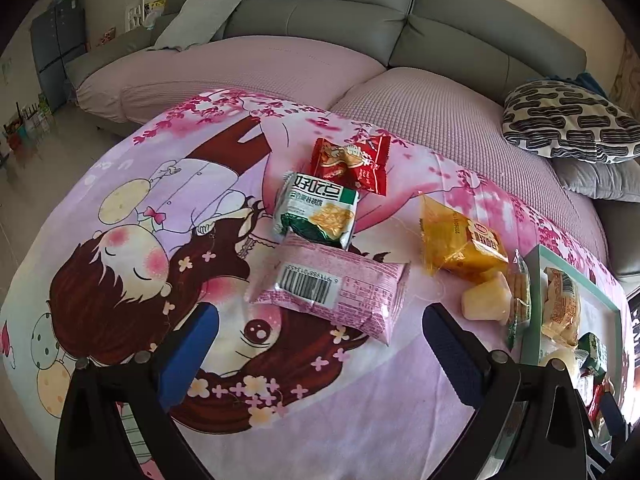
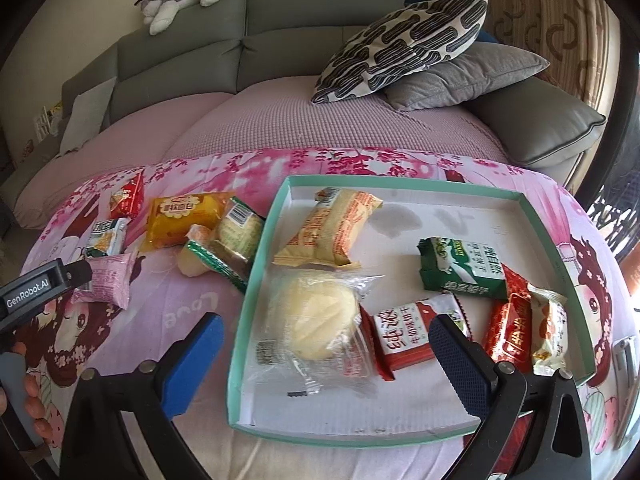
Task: Organize snacks
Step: 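Withdraw both tools from the tray back over the snack pile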
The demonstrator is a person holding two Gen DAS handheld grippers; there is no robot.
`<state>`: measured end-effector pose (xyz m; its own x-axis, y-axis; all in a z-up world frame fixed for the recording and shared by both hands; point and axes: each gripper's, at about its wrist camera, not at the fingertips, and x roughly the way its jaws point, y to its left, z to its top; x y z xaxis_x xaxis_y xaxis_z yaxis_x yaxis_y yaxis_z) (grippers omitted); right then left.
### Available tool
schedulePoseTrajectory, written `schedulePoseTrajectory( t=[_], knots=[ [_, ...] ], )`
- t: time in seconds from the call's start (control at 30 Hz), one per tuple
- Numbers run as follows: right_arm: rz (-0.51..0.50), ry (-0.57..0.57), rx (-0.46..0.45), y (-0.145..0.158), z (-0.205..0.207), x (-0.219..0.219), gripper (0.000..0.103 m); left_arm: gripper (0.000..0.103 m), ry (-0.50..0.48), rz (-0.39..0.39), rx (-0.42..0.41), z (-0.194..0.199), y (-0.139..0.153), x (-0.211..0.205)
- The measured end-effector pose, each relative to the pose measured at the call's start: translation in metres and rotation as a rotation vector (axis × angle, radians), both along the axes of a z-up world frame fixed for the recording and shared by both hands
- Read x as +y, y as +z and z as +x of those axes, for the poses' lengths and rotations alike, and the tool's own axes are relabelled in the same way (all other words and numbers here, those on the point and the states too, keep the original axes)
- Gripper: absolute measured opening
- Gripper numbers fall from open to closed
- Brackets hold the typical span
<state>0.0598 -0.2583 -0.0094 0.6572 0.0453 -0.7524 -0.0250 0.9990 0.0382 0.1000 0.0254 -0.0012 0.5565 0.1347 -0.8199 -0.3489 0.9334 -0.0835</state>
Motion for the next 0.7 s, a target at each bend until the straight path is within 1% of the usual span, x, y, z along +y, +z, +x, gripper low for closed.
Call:
schedulePoseTrajectory(
  t=[0.17,0.37,0.47,0.57,0.63,0.7],
  knots=[
    [0.014,0.060,0.008,-0.004,0.004,0.030,0.103,0.102,-0.006,0.032,-0.017,0.000,0.003,0.017],
    [0.011,0.103,-0.007,-0.007,0.006,0.058,0.103,0.102,0.012,0.026,-0.032,0.001,0.001,0.040],
    [-0.008,0.110,-0.028,-0.006,0.008,0.067,0.103,0.102,0.008,0.001,-0.047,0.003,-0.001,0.048],
    [0.021,0.120,-0.038,-0.006,0.010,0.068,0.103,0.102,-0.010,-0.041,-0.068,0.007,-0.004,0.049],
    [0.043,0.117,-0.044,-0.006,0.012,0.066,0.103,0.102,-0.038,-0.047,-0.080,0.010,-0.006,0.044],
    [0.042,0.115,-0.054,-0.004,0.014,0.065,0.103,0.102,-0.065,-0.042,-0.089,0.014,-0.008,0.038]
  ],
)
